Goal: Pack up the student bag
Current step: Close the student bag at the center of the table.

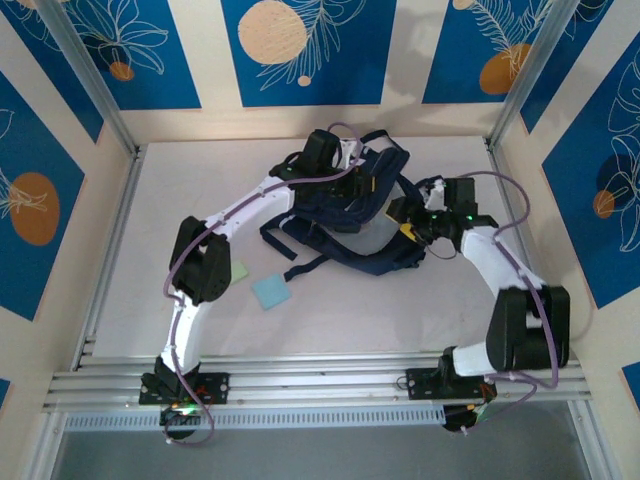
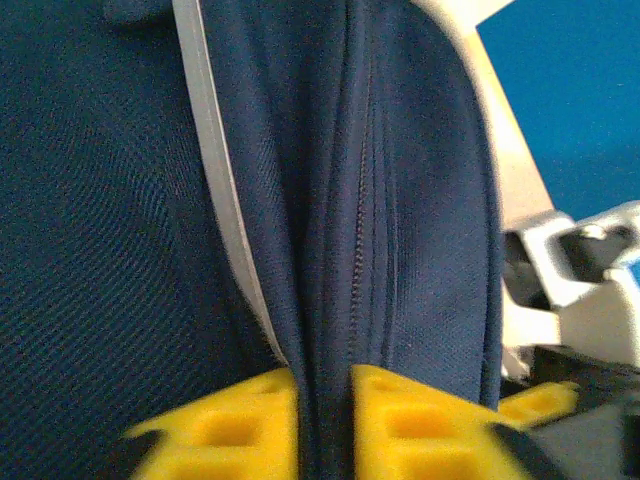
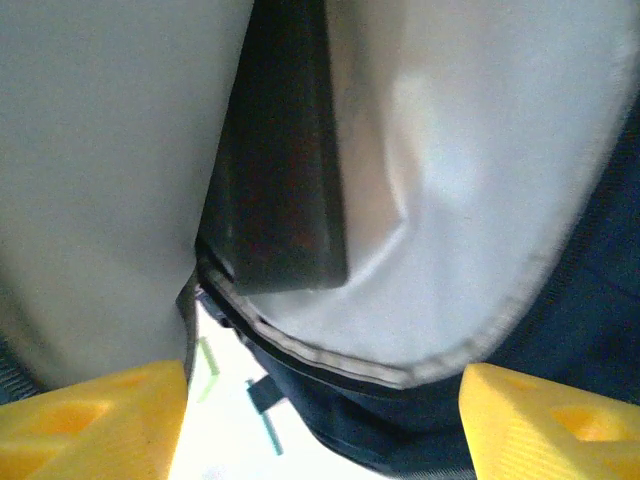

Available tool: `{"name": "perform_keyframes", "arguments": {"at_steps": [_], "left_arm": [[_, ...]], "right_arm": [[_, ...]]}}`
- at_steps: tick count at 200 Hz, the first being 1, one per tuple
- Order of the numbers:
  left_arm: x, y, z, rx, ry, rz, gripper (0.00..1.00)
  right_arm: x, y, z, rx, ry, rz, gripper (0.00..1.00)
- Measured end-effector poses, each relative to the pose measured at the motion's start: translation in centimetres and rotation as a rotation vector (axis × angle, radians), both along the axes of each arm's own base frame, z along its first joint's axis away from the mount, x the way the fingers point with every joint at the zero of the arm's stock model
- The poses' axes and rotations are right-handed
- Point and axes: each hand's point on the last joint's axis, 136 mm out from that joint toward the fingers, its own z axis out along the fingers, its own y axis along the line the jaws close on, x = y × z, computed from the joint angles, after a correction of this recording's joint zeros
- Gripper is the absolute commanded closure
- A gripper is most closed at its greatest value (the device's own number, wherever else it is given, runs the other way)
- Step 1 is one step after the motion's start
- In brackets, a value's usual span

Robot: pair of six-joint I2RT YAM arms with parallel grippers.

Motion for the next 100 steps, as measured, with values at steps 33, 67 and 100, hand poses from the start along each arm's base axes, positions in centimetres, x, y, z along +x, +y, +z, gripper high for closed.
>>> {"name": "perform_keyframes", "arguments": {"at_steps": [33,67,100], "left_arm": [[0.3,0.2,0.5,-0.017,-0.035,0.009,0.32],[-0.1,3.7,-1.2,0.013,-0.01,0.067,0.31],[1.0,11.1,-4.2,0.05,0.058,0.224,0.3]], "right_arm": [[-2.5,0.0,0.6,-0.129,0.001,-0.002,0.3],[-4.4,4.0,-0.9,-0.223,0.05,0.076,0.32],[-4.7,8.4,-1.6,-0.279,0.057,0.138,0.37]]}}
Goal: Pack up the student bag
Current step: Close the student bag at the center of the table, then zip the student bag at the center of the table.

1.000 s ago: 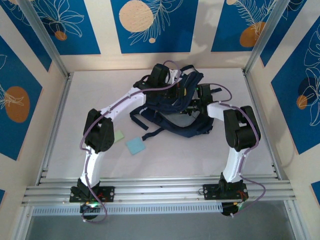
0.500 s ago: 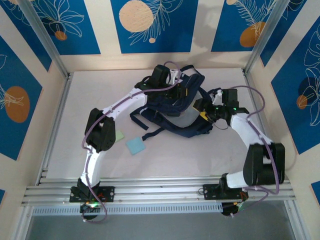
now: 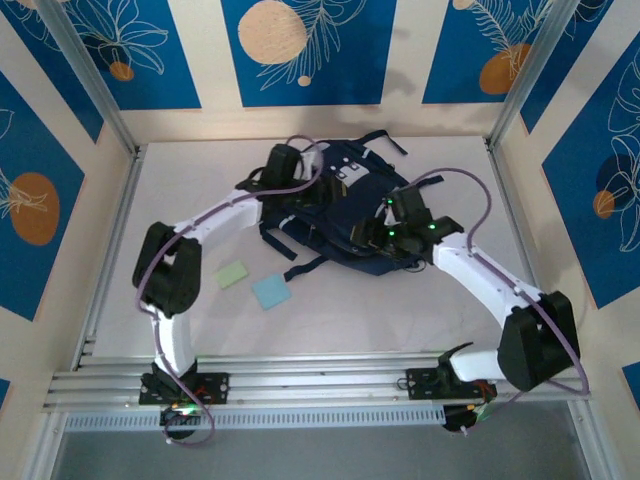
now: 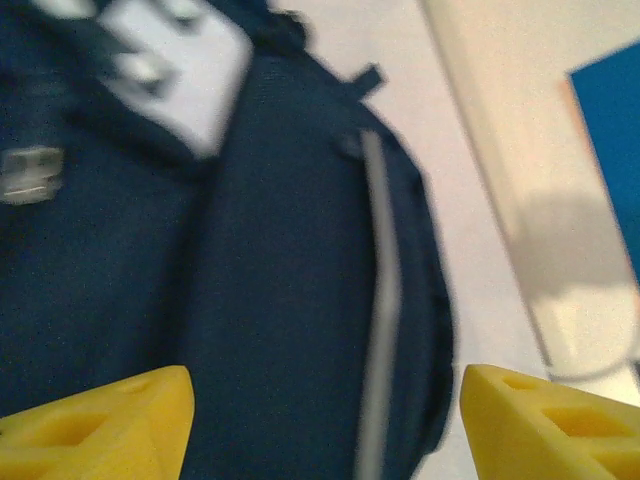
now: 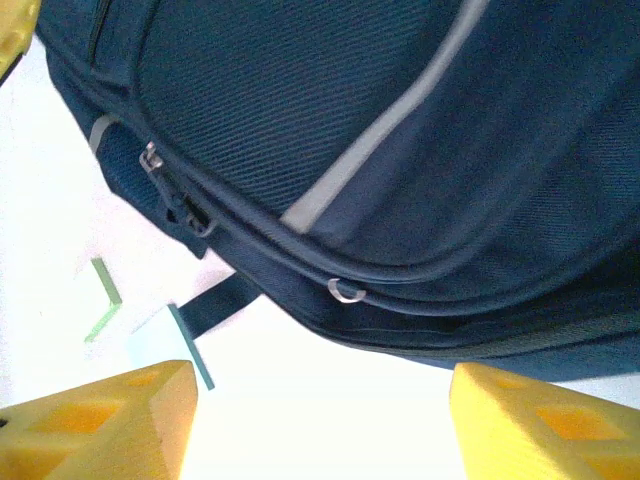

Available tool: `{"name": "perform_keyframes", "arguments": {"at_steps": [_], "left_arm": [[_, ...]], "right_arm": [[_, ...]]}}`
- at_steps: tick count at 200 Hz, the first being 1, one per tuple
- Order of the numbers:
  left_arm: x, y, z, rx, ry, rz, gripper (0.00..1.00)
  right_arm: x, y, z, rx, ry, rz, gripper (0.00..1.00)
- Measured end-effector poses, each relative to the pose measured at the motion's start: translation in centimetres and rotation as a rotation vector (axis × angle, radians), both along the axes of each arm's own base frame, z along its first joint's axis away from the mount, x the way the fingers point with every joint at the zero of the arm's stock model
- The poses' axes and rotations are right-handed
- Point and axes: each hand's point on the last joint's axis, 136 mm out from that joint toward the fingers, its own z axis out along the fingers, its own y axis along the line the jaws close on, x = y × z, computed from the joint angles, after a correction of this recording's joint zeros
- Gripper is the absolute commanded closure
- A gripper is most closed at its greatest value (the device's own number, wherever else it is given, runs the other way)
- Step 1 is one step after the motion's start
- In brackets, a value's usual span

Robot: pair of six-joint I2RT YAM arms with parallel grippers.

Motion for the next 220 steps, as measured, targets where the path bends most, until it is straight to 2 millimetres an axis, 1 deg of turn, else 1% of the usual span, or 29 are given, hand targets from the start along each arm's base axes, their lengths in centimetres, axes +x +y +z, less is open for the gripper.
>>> {"name": "perform_keyframes", "arguments": {"at_steps": [3,22,30,41,58,77,87,109,138,164,200,220], "left_arm": [[0.2,0.9,-0.4,0.004,0.007,0.022,0.3],[0.7,4.8,-2.9,0.029,0.057,0.122,0.29],[1.0,6.1,-4.0,0.037,0.076,0.16,0.29],[1.0,7.4,-5.3,0.044,0.104,0.199,0.28],[0.8,8.3,-6.6,0.048,0.139,0.235,0.28],[1.2,8.3,-6.4,0.034,0.13,0.253,0.28],[1.5,8.3,-6.2,0.029,0.122,0.262,0.29],[1.9,8.5,-7.1,0.035,0.126,0.276,0.3],[2.3,8.3,-8.4,0.034,0.143,0.283,0.3],[2.7,8.2,-8.0,0.008,0.131,0.294,0.3],[2.8,8.1,-8.1,-0.018,0.127,0.304,0.3],[2.7,8.1,-8.3,-0.033,0.128,0.308,0.3]], "right_arm": [[0.0,0.4,-0.1,-0.004,0.002,0.004,0.38],[0.2,2.9,-0.6,-0.03,-0.006,0.026,0.44],[0.4,3.9,-0.8,-0.042,-0.01,0.029,0.46],[0.7,5.4,-0.9,-0.058,-0.021,0.037,0.49],[1.6,7.4,-0.8,-0.065,-0.039,0.028,0.53],[3.1,9.9,-0.8,-0.057,-0.062,0.013,0.57],[4.0,10.8,-1.0,-0.06,-0.071,0.0,0.61],[5.7,12.5,-1.9,-0.073,-0.081,-0.029,0.64],[7.0,13.1,-3.8,-0.116,-0.071,-0.077,0.66],[7.7,12.8,-5.3,-0.172,-0.06,-0.119,0.67],[8.4,12.7,-6.0,-0.251,-0.076,-0.163,0.71],[8.7,12.5,-6.7,-0.3,-0.076,-0.188,0.71]]}}
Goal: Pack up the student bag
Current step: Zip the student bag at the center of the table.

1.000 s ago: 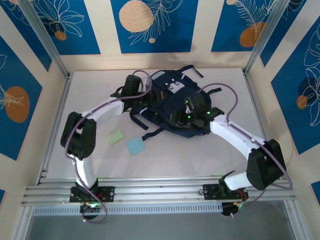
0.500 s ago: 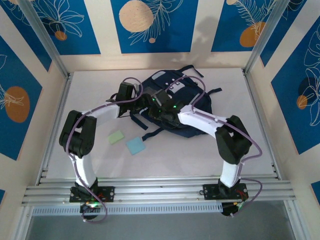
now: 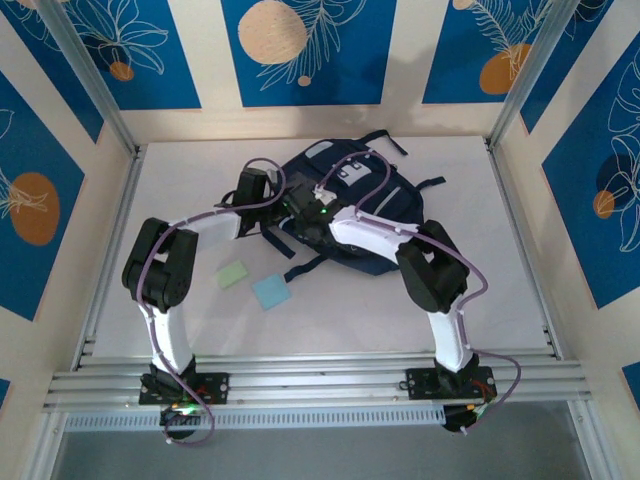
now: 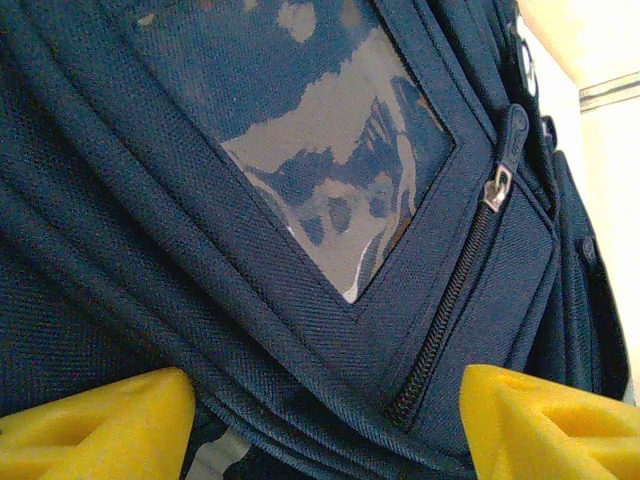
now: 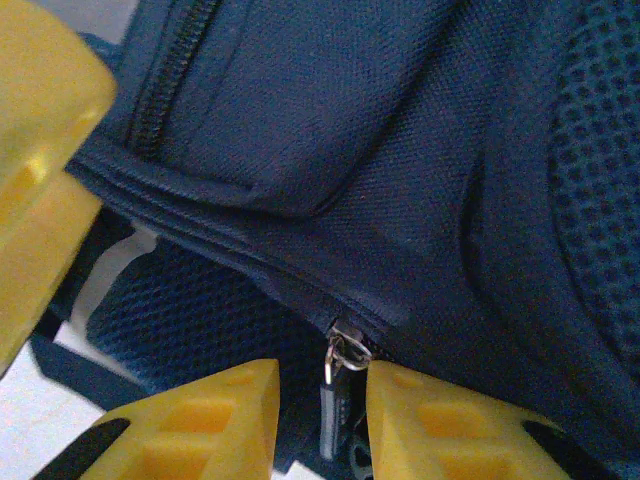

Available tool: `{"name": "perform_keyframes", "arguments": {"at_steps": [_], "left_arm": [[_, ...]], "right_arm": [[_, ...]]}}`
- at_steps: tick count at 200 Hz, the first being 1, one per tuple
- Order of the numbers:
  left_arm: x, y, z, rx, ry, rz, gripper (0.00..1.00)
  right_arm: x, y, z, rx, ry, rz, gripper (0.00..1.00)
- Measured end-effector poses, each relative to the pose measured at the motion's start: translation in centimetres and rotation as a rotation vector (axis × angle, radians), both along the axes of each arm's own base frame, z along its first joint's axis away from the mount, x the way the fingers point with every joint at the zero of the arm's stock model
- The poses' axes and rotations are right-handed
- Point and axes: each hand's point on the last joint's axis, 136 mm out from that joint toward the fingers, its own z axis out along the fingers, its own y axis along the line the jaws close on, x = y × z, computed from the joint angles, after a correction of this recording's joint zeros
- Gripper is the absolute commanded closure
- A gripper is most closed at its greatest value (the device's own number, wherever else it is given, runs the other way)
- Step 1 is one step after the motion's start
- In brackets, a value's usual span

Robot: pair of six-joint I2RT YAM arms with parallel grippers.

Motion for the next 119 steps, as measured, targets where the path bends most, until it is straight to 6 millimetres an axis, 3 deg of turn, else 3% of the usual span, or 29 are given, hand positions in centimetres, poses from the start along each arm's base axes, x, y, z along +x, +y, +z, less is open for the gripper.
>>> {"name": "perform_keyframes", "arguments": {"at_steps": [44,71,95,119], "left_arm": [[-0.4,0.0,0.0,-0.023,-0.015,-0.002,0.3],[-0.4,0.0,0.0,-0.026,-0.016,-0.001,0.3],[0.1,-0.2,-0.7,-0.02,-0.006,-0.001,0.3],[2.0,-0.7,-1.1,-0.011,-0.02,0.007,0.3]], "right_arm": [[0.6,-0.7,-1.7,-0.094,0.025,-0.044,0.83],[0.4,-0.9,-1.8,-0.089,0.027,-0.045,1.0],[0.1,-0.9,-1.7,-0.057,0.034,-0.023,1.0],[-0.3,-0.8,-1.2,-0.002,0.054,0.021,1.0]]}}
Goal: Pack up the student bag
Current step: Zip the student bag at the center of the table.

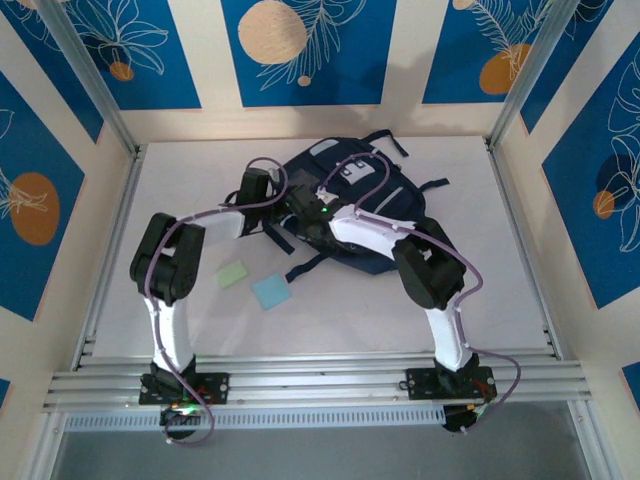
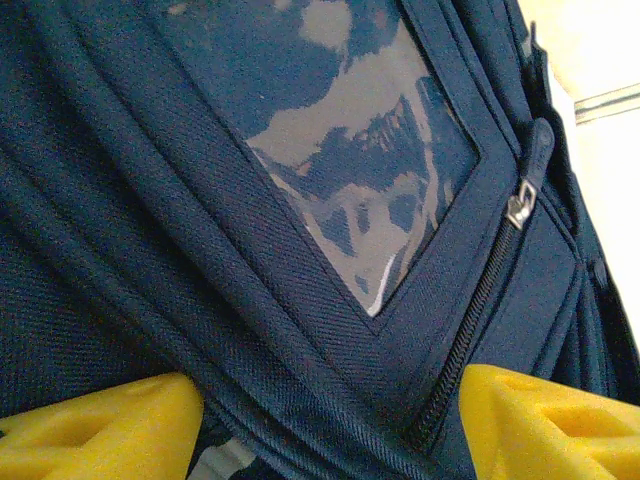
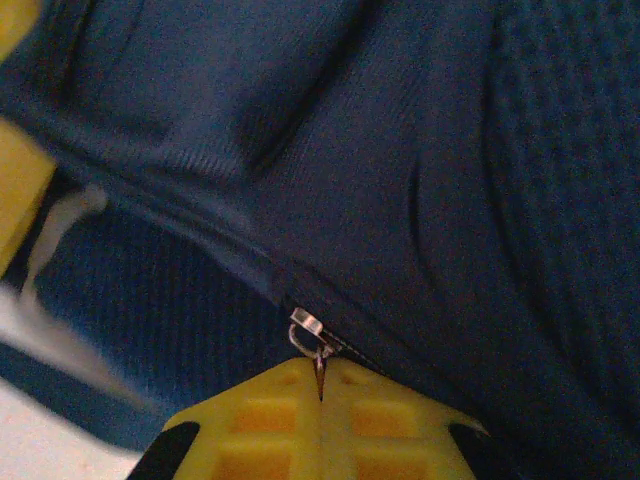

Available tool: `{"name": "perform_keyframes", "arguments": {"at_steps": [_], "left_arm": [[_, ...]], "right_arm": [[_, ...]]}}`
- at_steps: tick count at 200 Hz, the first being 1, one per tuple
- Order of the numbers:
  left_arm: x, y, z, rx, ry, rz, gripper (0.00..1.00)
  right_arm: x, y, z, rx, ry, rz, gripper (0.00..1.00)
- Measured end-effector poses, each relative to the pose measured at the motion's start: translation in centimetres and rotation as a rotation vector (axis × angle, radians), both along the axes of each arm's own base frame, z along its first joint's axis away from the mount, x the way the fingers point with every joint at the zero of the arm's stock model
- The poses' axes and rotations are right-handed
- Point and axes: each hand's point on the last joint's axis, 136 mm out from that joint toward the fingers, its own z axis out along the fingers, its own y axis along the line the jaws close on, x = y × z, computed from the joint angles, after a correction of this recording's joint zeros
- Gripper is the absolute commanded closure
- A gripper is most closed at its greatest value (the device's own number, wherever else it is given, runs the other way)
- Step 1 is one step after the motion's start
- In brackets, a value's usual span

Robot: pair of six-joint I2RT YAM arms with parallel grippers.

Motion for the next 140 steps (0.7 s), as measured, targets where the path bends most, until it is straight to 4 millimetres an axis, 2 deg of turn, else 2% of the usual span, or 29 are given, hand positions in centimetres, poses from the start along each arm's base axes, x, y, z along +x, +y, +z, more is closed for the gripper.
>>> {"name": "perform_keyframes", "arguments": {"at_steps": [29,68,79,95,119,140], "left_arm": [[2.1,-0.6,0.0,0.008,-0.023,0.005,0.3],[4.1,-1.0,0.0,0.046,-0.045,0.005,0.3],[4.4,-1.0,0.1,0.054,-0.047,0.004,0.3],[4.5,-1.0,0.0,0.063,-0.039,0.004,0.3],[4.6,-1.0,0.1,0.08,-0.032,-0.006,0.3],[4.4,-1.0,0.0,0.086,-0.022,-0.019,0.3]], "right_arm": [[-1.2,-1.0,0.5,0.052,0.042,0.055,1.0],[-5.4,-3.7,0.7,0.069,0.139,0.11,1.0],[-6.9,-4.8,0.6,0.071,0.179,0.119,1.0],[-8.0,-6.2,0.7,0.081,0.214,0.123,1.0],[-8.7,-7.7,1.3,0.121,0.241,0.137,1.0],[-8.8,-7.9,1.7,0.17,0.258,0.167,1.0]]}}
